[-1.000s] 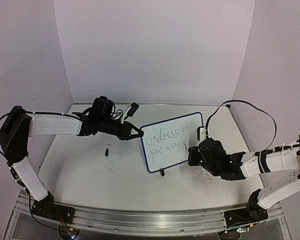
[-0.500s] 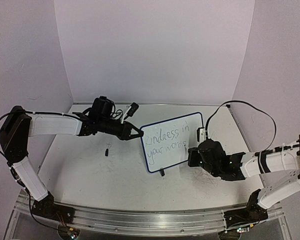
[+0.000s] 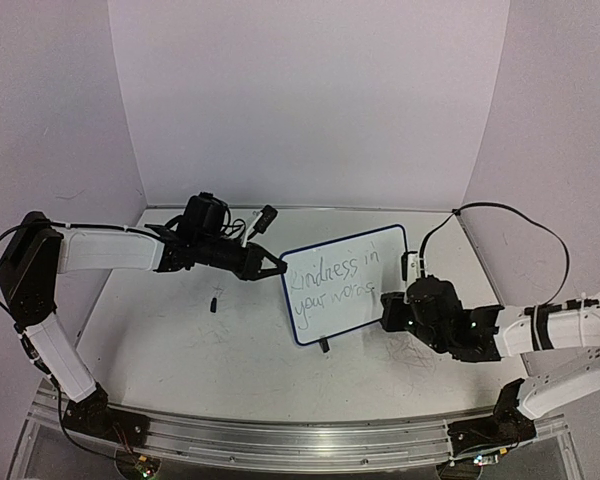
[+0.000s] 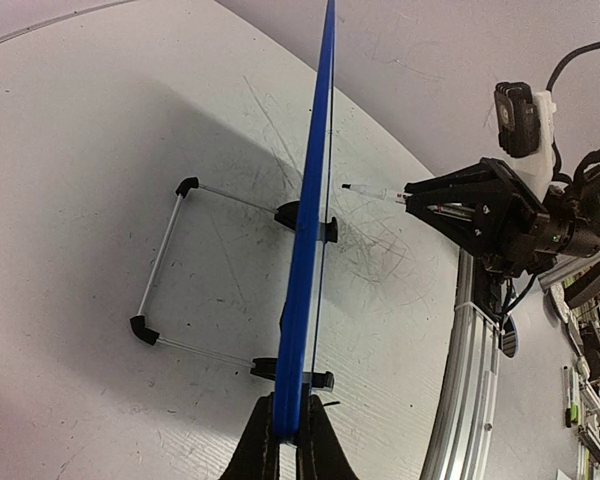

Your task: Write a sentence on the whiteboard

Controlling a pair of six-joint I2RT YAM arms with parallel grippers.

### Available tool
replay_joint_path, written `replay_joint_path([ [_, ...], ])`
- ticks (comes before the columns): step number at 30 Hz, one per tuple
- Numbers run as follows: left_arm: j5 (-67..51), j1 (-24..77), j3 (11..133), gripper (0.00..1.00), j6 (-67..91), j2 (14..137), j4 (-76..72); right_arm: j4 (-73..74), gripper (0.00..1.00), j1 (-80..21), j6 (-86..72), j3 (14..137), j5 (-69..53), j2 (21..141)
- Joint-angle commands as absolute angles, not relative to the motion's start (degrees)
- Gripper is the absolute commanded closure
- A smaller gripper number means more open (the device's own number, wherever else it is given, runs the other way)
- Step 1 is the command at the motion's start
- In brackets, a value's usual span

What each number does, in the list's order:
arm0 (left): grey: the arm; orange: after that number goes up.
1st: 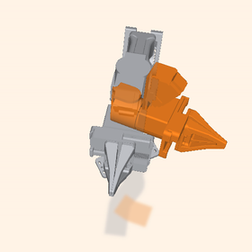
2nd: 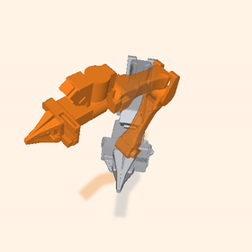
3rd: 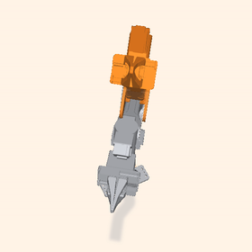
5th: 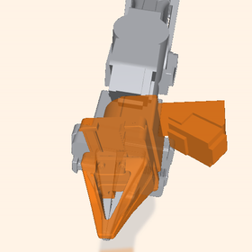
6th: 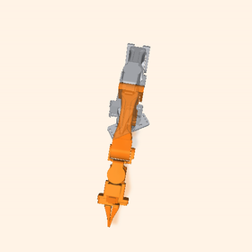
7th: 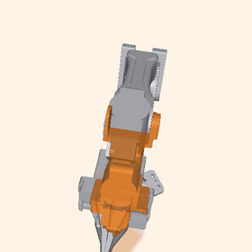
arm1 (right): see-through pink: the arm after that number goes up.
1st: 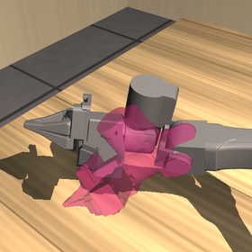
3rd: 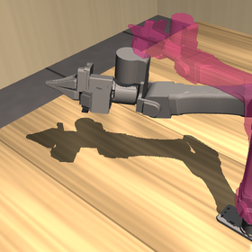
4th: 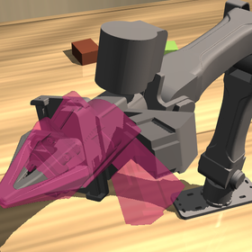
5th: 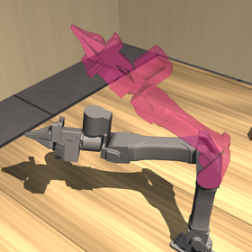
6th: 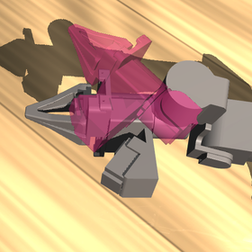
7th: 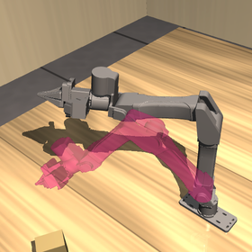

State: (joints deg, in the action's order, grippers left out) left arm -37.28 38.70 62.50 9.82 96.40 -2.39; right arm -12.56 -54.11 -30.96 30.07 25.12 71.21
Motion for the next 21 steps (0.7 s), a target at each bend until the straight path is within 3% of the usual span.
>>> replay_joint_path([
  [1, -34.39, 39.02, 61.7, 1.0, 5.98, 95.83, 0.61, -11.78, 1.0, -53.25, -30.75, 29.96, 25.62, 69.36],
  [17, -34.41, 39.11, 61.72, 1.0, 5.89, 95.55, 0.65, -17.84, 1.0, -51.76, -28.7, 32.07, 27.21, 77.89],
  [21, -34.29, 39.11, 61.72, 1.0, 5.89, 95.46, 0.62, -15.86, 1.0, -51.72, -28.42, 32.31, 27.5, 74.92],
])
